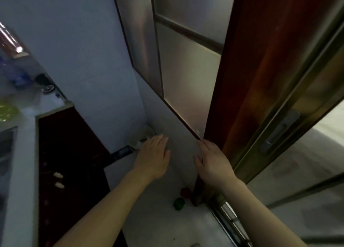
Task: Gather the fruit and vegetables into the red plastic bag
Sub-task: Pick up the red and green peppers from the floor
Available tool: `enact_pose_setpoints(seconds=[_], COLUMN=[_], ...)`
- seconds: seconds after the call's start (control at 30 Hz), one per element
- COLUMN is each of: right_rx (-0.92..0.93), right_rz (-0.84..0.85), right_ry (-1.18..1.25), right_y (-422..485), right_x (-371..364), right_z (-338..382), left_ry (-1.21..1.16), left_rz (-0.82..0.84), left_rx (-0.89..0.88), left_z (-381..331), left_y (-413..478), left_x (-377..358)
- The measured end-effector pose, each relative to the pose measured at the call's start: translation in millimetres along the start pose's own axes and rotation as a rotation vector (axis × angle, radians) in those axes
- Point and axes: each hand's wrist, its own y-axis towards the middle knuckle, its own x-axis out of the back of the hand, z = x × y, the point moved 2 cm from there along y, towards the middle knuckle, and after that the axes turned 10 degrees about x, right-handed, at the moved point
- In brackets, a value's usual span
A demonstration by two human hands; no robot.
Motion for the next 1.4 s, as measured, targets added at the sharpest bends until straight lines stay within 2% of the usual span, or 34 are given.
enact_pose_setpoints(seconds=[0.23,0.37,0.7,0.8,1.0,1.4], right_rx=[-0.006,-0.031,-0.231,-0.254,-0.259,-0.321], right_rz=[0.11,0.117,0.245,0.231,0.323,0.355], right_ry=[0.043,0.058,0.092,0.116,0.164,0.228], right_y=[14,18,19,15,-8,-52], right_x=[-36,-63,-158,-192,-313,-566], right_z=[-24,-30,-50,-56,-94,-178], left_ry=[-0.025,-0.029,-0.089,-0.085,-0.057,-0.014], left_rz=[0.075,0.137,0.36,0.404,0.404,0.401], left_rx=[0.056,0.053,-0.06,-0.109,-0.19,-0.306], left_z=[21,36,81,95,120,177], left_y=[16,32,73,86,115,161], left_x=[-33,-58,-148,-184,-285,-559])
